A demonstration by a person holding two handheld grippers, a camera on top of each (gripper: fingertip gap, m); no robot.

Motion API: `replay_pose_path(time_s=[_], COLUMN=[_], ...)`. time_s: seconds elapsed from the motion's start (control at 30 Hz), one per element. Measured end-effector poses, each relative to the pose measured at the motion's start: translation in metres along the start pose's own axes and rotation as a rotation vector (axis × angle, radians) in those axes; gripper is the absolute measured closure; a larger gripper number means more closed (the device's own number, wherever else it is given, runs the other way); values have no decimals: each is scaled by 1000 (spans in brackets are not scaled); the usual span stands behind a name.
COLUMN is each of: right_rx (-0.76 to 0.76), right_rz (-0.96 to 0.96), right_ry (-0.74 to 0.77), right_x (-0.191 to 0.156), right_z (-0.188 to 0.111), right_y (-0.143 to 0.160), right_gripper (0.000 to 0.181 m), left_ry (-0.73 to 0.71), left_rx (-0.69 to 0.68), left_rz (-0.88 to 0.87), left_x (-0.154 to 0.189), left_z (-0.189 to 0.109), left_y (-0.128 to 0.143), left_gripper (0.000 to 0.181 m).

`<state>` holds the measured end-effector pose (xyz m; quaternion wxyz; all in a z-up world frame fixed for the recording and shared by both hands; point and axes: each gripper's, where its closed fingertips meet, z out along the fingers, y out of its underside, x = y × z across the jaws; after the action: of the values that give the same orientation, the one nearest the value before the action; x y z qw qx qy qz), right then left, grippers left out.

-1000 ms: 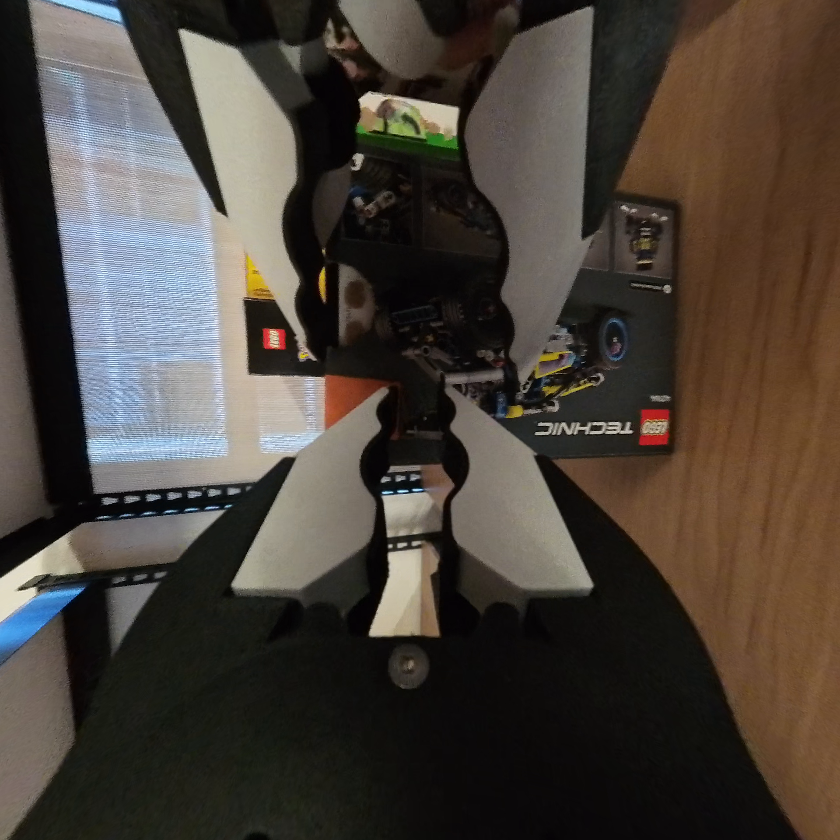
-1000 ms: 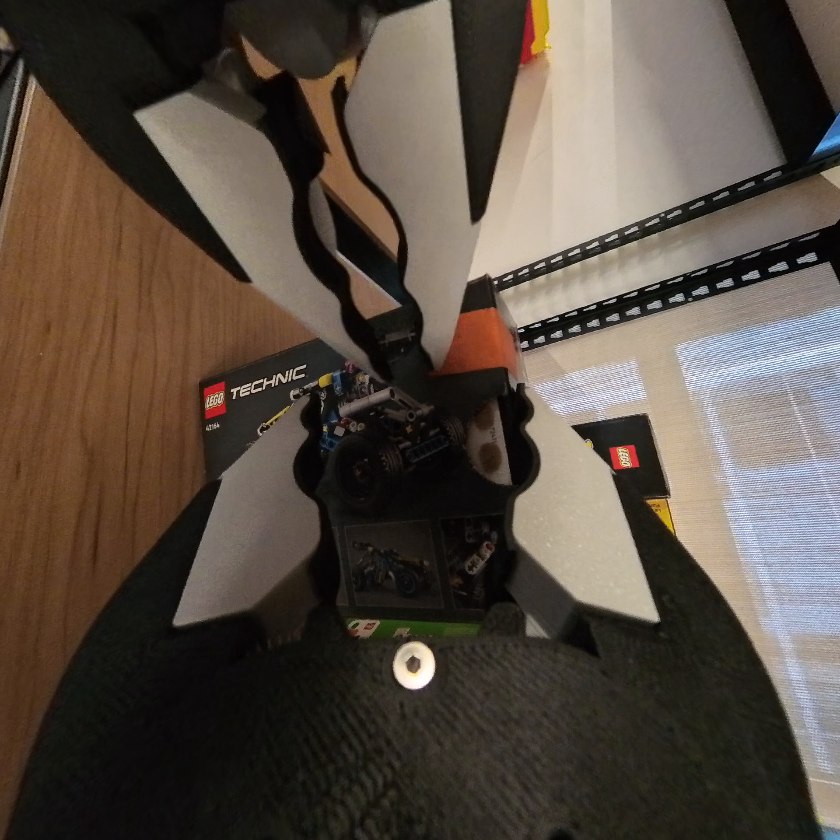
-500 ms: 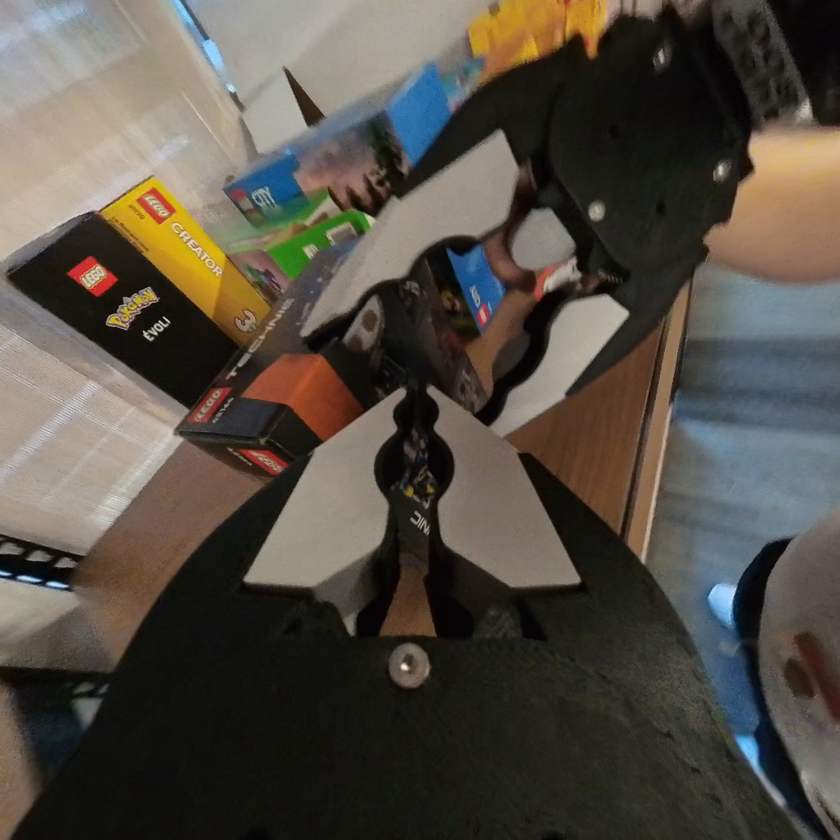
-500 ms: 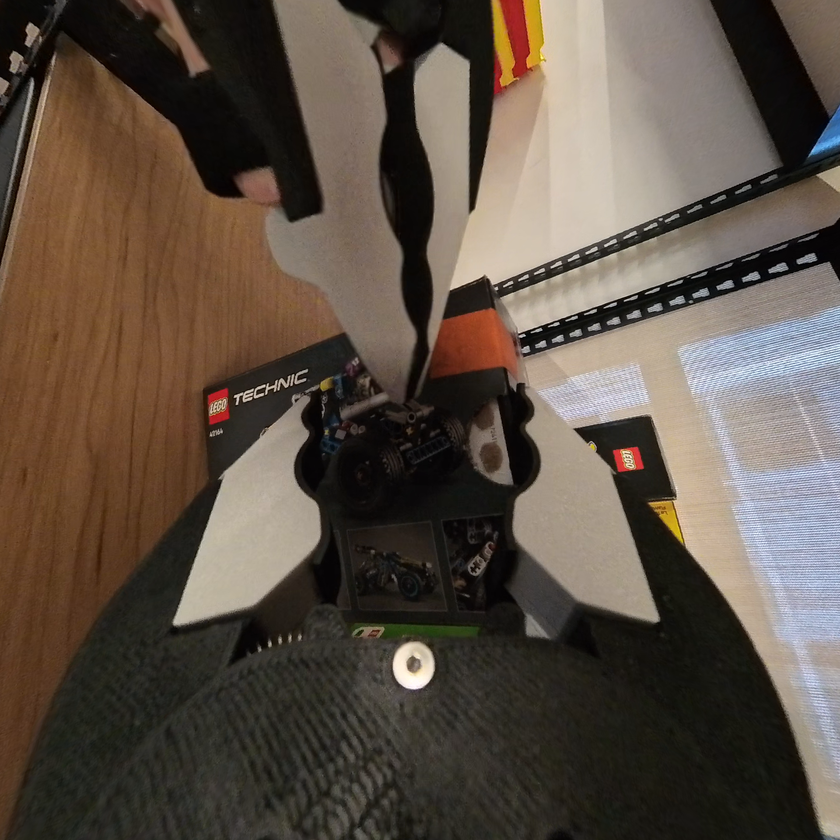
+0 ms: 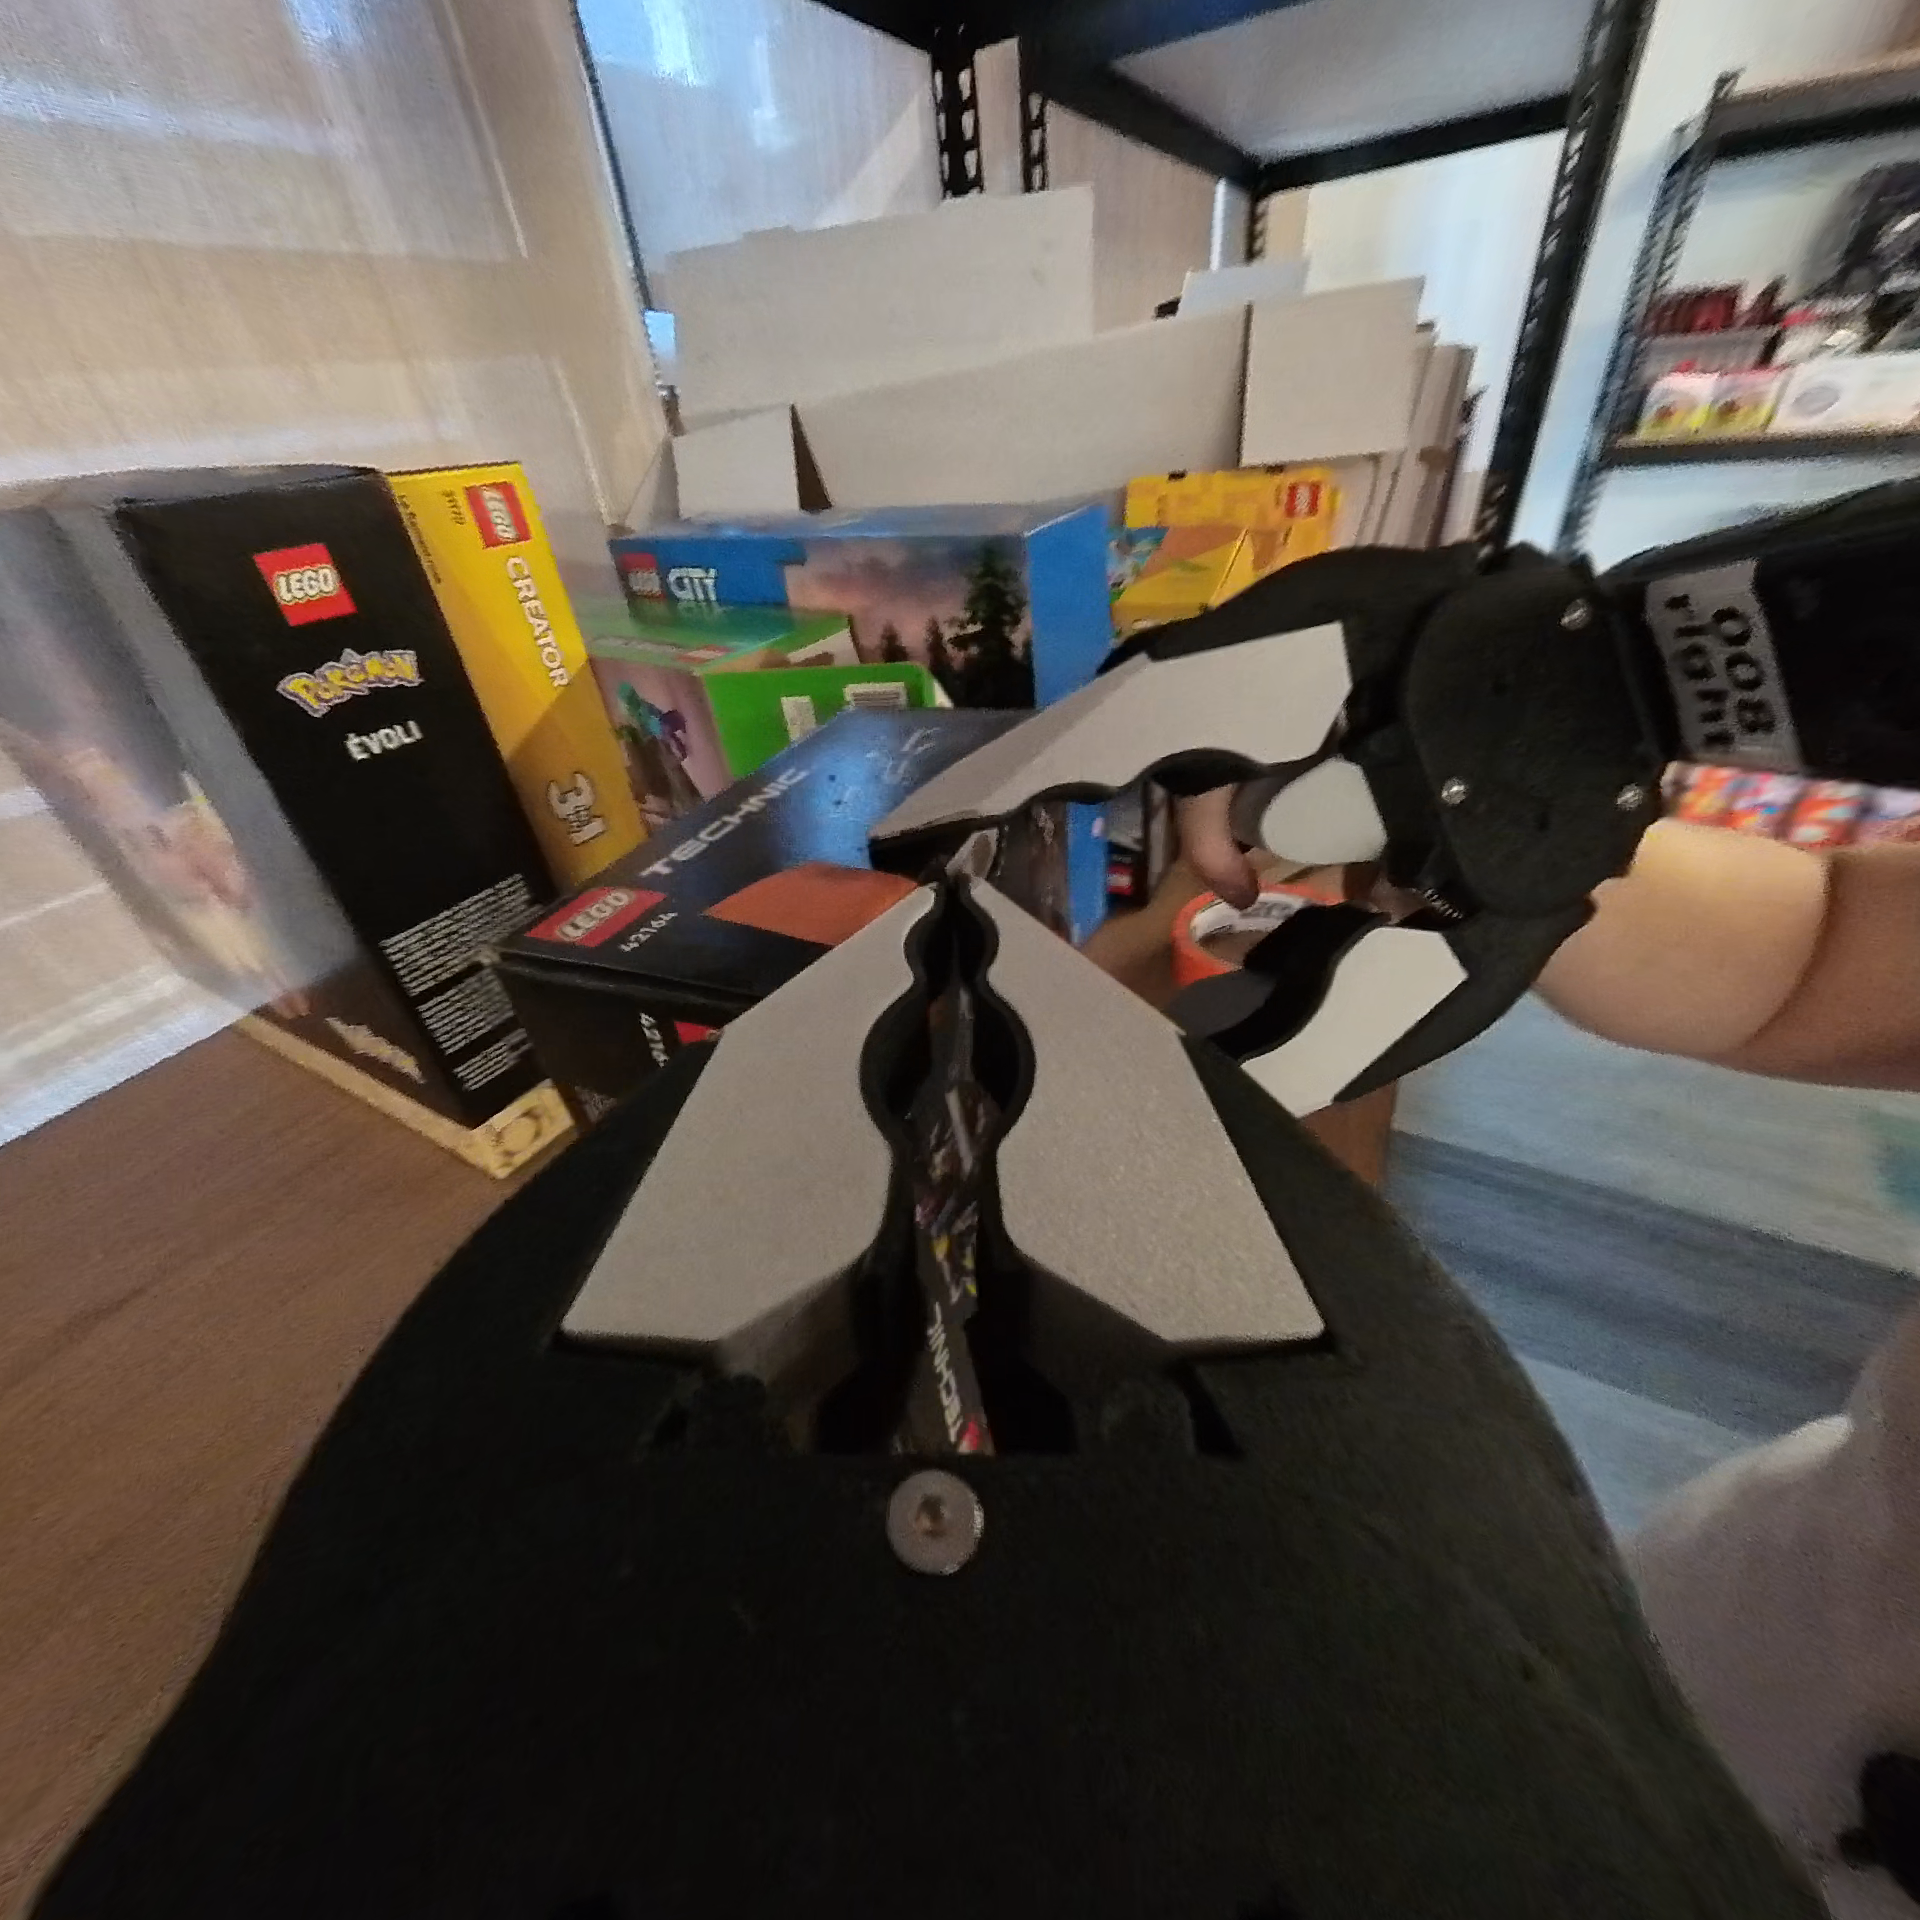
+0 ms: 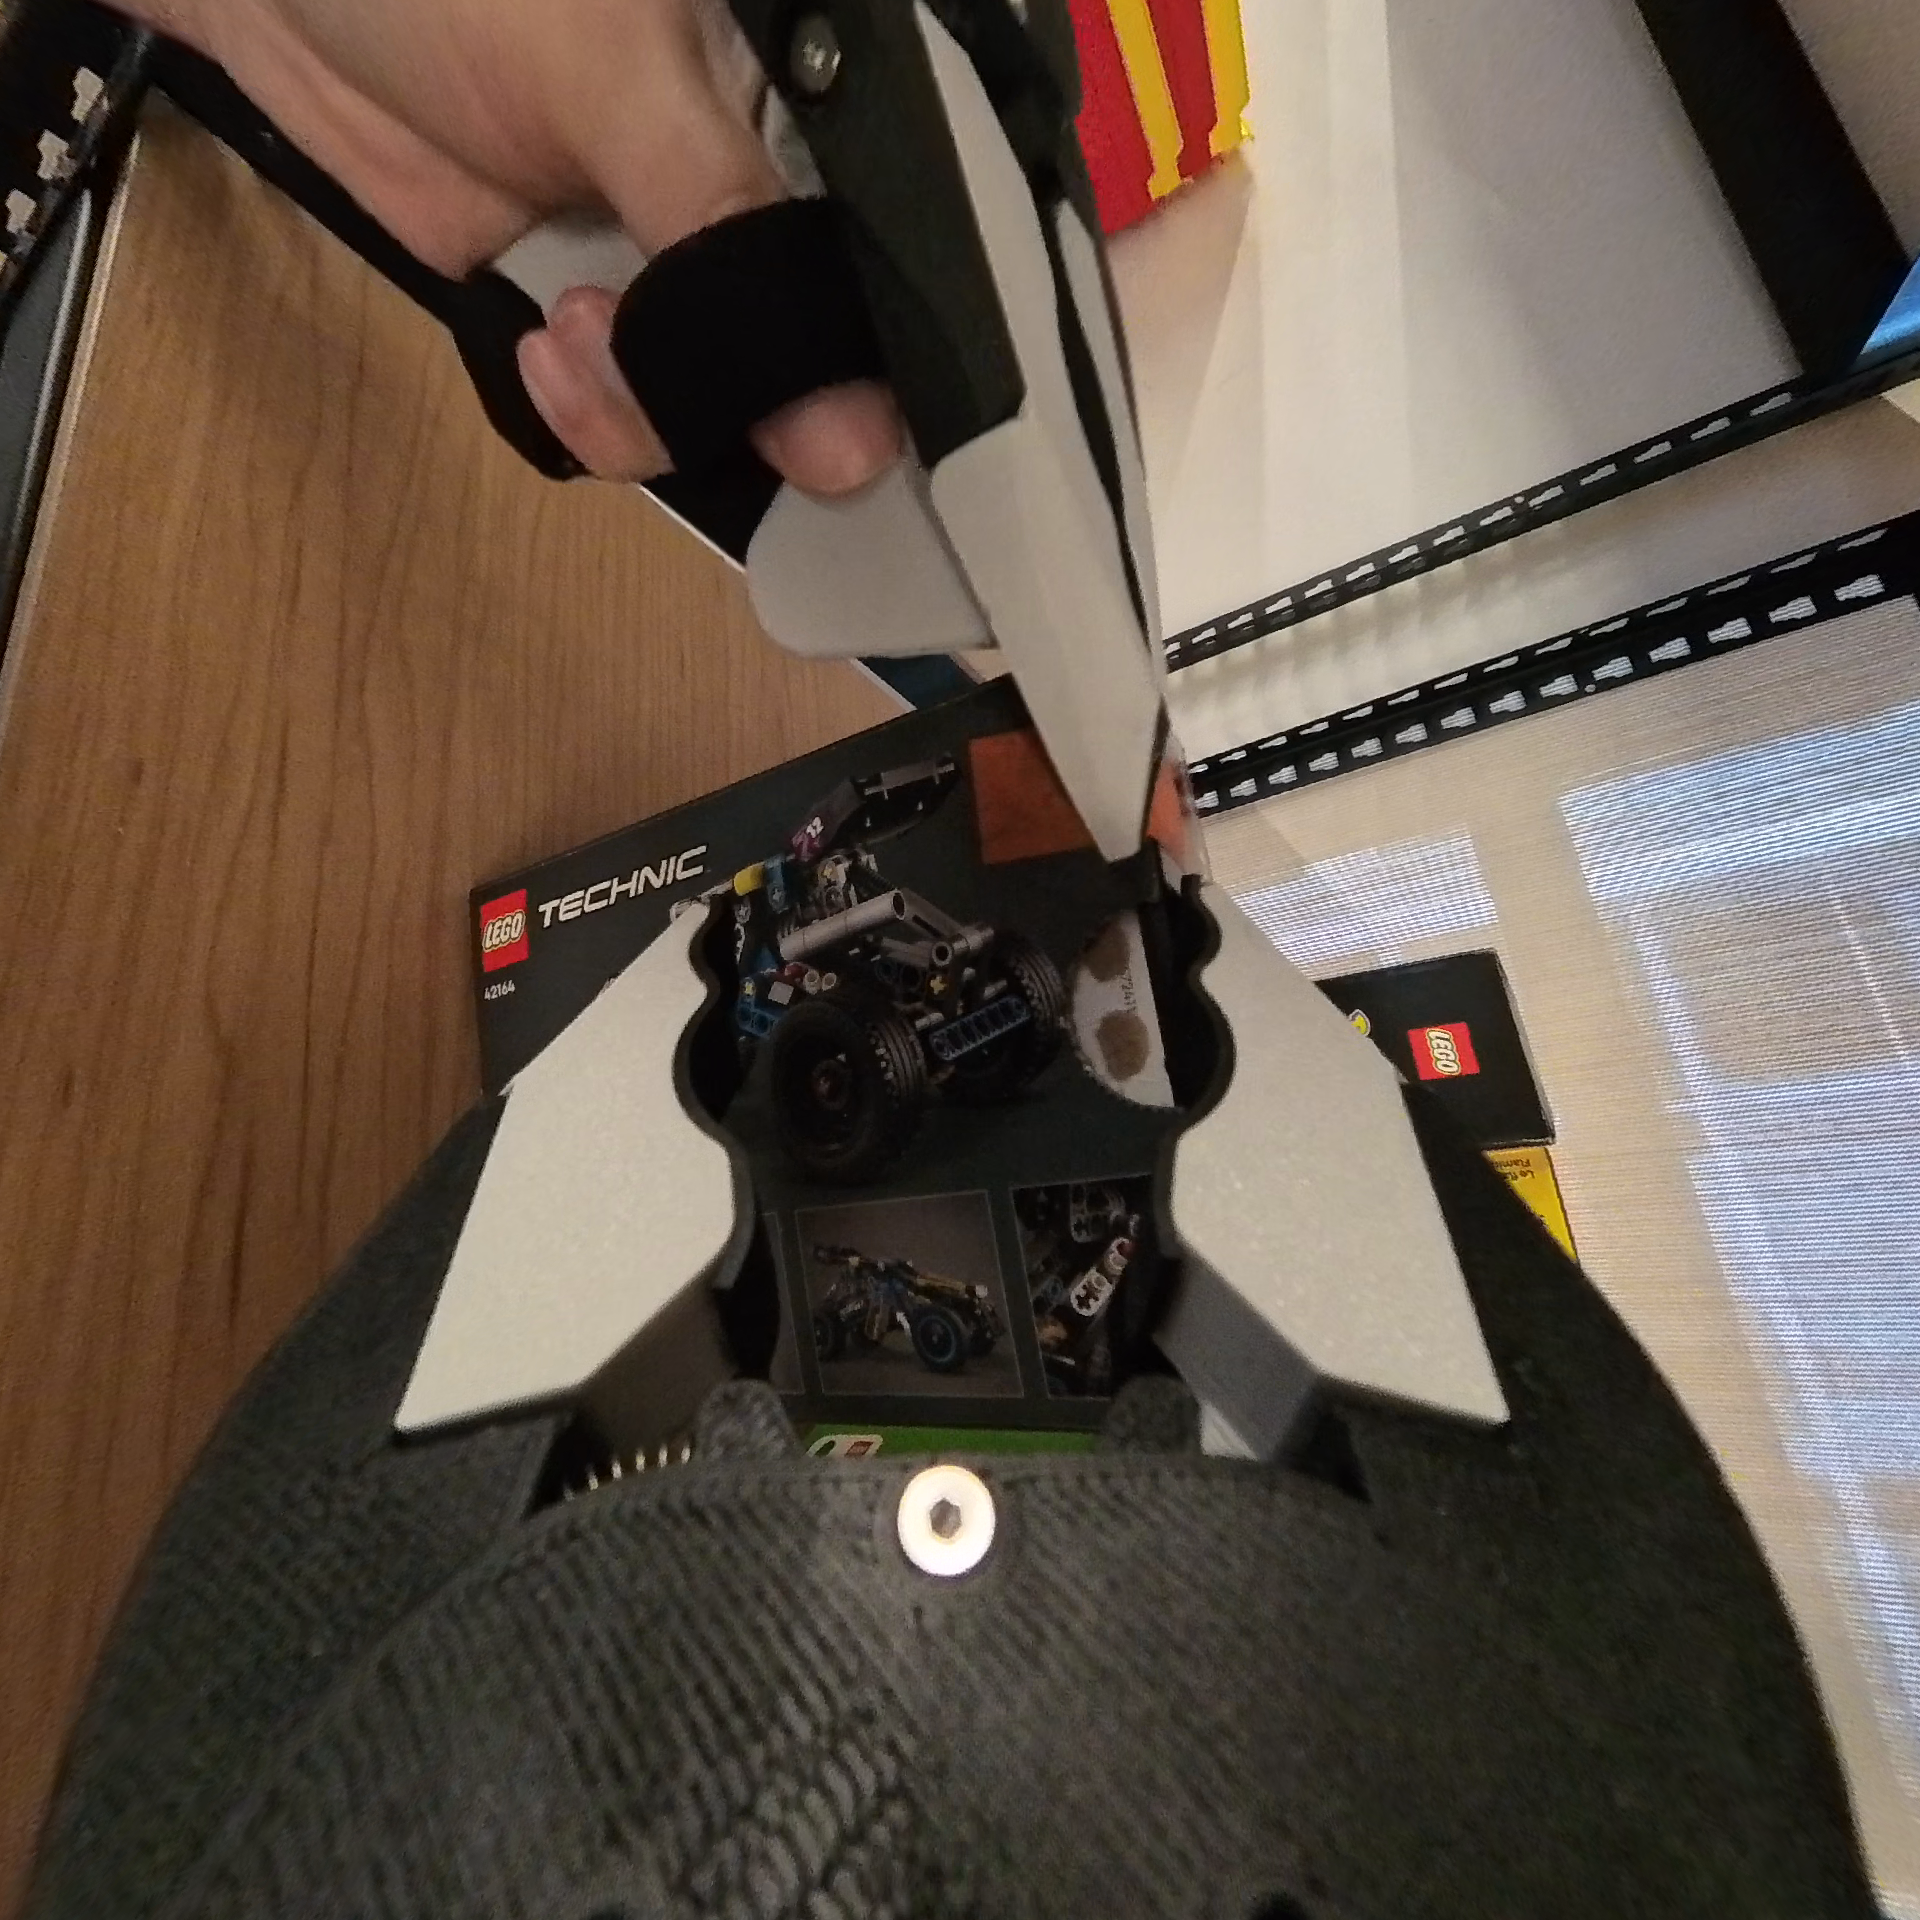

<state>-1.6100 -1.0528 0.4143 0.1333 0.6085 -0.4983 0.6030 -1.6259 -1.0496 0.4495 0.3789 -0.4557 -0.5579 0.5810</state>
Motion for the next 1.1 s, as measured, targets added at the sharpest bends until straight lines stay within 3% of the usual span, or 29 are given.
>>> replay_pose_path(time_s=[0.3,0.67,1.1], right_rx=[-10,-18,-11], right_rz=[5,8,34], right_ry=[2,5,3], right_x=[1,1,2], right_z=[2,4,4], right_y=[1,1,1], right_gripper=[98,98,98], left_ry=[146,65,114], left_rx=[67,18,13], left_rz=[-88,-187,-323], left_x=[3,-5,-2], left_z=[2,0,-1], left_y=[-1,4,24], left_gripper=[181,181,181])
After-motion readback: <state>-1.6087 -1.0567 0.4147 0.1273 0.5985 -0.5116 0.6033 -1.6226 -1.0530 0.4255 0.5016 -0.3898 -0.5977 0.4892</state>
